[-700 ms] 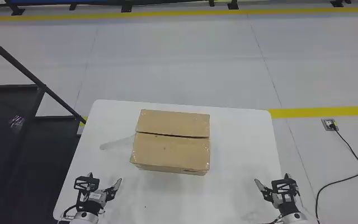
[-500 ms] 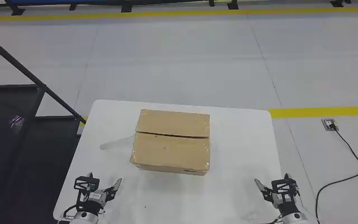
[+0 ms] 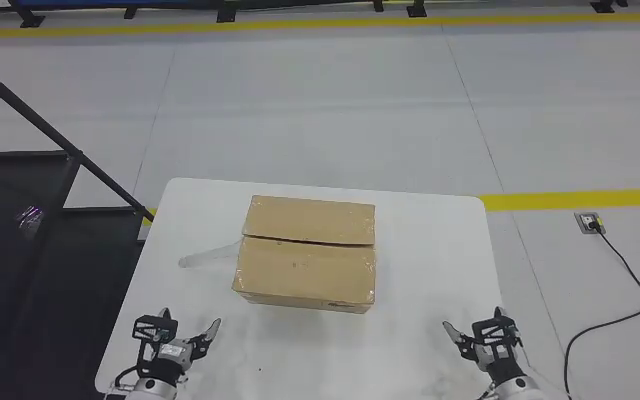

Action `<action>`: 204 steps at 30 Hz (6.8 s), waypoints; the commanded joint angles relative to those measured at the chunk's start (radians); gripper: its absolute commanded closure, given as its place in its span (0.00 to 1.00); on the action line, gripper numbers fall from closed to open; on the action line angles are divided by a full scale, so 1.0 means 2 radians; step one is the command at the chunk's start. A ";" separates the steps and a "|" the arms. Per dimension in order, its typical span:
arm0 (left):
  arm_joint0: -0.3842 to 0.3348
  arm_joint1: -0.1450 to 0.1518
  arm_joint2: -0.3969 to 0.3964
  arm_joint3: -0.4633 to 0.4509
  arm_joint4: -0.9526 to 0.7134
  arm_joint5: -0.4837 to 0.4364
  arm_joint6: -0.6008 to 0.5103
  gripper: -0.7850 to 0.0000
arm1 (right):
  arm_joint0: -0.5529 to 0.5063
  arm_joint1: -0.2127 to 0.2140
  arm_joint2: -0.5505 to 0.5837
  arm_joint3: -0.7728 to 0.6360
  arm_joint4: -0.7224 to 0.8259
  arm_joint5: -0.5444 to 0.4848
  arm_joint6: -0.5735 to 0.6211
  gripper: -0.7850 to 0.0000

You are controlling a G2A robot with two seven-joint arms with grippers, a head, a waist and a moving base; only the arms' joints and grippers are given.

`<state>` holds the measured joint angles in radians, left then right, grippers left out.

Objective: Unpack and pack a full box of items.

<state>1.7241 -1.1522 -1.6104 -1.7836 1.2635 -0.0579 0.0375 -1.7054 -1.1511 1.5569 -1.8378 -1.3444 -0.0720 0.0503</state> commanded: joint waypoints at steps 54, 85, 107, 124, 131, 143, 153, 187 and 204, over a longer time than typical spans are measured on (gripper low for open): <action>-0.089 0.002 -0.059 0.005 -0.080 -0.087 0.025 0.00 | 0.218 -0.016 -0.093 0.021 0.434 -0.147 0.209 0.00; -0.152 0.000 -0.054 0.026 -0.313 -0.116 -0.129 0.00 | 0.368 -0.019 -0.137 0.234 0.811 -0.296 0.441 0.00; -0.135 0.019 -0.060 0.016 -0.290 -0.299 -0.251 0.00 | 0.326 0.025 -0.168 0.132 0.790 -0.238 0.611 0.00; -0.145 0.028 -0.028 0.052 -0.196 -0.310 -0.264 0.00 | 0.365 0.013 -0.206 0.162 0.872 -0.233 0.481 0.00; -0.145 0.028 -0.028 0.052 -0.196 -0.310 -0.264 0.00 | 0.366 0.013 -0.205 0.162 0.877 -0.230 0.480 0.00; -0.138 0.029 -0.015 0.047 -0.166 -0.297 -0.246 0.00 | 0.394 -0.001 -0.240 0.223 0.892 -0.151 0.401 0.00; -0.131 0.031 -0.015 0.053 -0.172 -0.287 -0.233 0.00 | 0.460 -0.026 -0.282 0.321 0.899 -0.137 0.330 0.00; -0.125 0.041 -0.006 0.071 -0.190 -0.285 -0.219 0.00 | 0.692 -0.143 -0.410 0.589 0.696 -0.066 0.039 0.00; -0.112 0.047 -0.036 0.043 -0.220 -0.297 -0.190 0.00 | 0.669 -0.141 -0.354 0.519 0.817 -0.148 0.299 0.00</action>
<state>1.4954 -1.0582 -1.6717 -1.6919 0.8312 -0.6524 -0.3539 -0.3608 -1.4365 0.8478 -0.7723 0.2878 -0.3935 0.5728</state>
